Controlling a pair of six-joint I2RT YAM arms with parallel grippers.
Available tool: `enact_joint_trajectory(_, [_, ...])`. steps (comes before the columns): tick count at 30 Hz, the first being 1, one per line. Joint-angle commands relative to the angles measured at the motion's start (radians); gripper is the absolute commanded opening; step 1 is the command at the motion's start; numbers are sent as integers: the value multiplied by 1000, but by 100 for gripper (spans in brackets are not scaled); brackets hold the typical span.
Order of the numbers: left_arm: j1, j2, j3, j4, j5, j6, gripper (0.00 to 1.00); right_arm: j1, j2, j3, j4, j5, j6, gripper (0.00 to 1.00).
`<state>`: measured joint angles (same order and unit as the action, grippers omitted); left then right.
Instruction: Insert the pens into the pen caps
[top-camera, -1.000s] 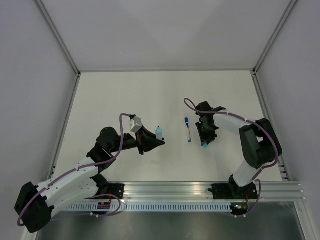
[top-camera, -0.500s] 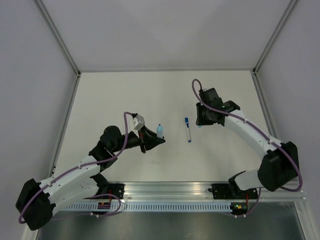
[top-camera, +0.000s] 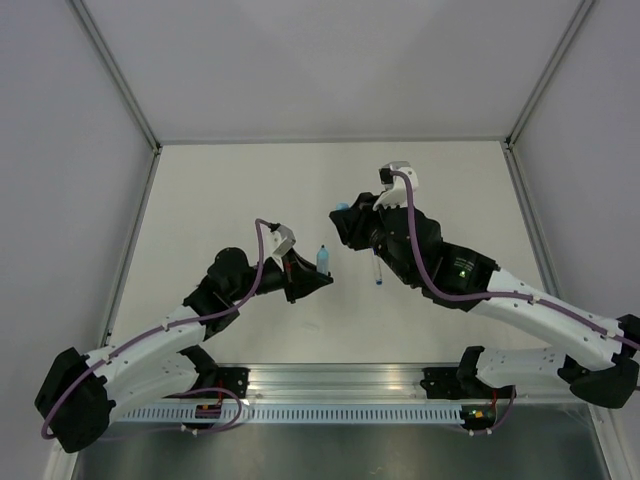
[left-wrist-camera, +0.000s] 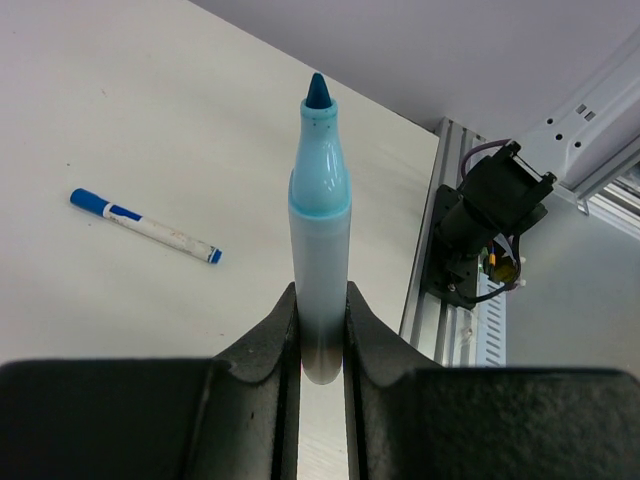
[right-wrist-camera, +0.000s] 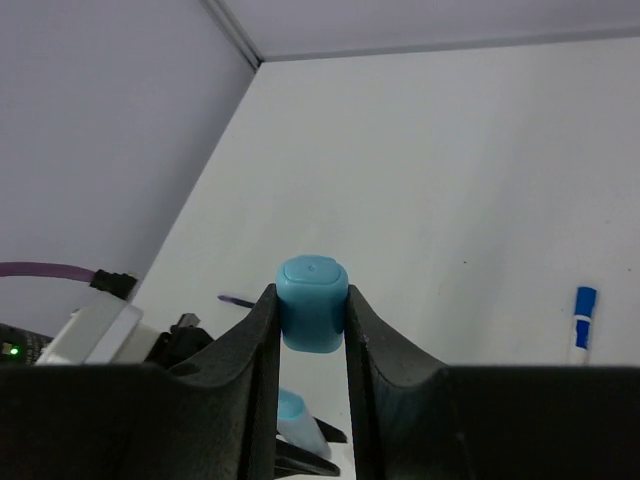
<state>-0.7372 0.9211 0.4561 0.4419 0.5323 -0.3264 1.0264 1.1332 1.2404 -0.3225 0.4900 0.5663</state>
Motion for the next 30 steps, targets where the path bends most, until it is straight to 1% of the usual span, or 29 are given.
enact_joint_trajectory(1, [-1, 10, 46, 6, -15, -34, 2, 98, 45, 33, 123, 183, -18, 0])
enact_joint_trajectory(7, [-1, 18, 52, -2, -17, -33, 2, 208, 88, 65, 152, 274, -117, 0])
enact_joint_trajectory(10, [-1, 9, 49, 0, -15, -36, 2, 230, 80, 38, 177, 286, -134, 0])
enact_joint_trajectory(22, [-1, -25, 35, 12, -25, -34, 2, 251, 117, 44, 135, 308, -154, 0])
enact_joint_trajectory(30, [-1, -14, 38, -2, -52, -23, 2, 267, 154, 33, 94, 323, -138, 0])
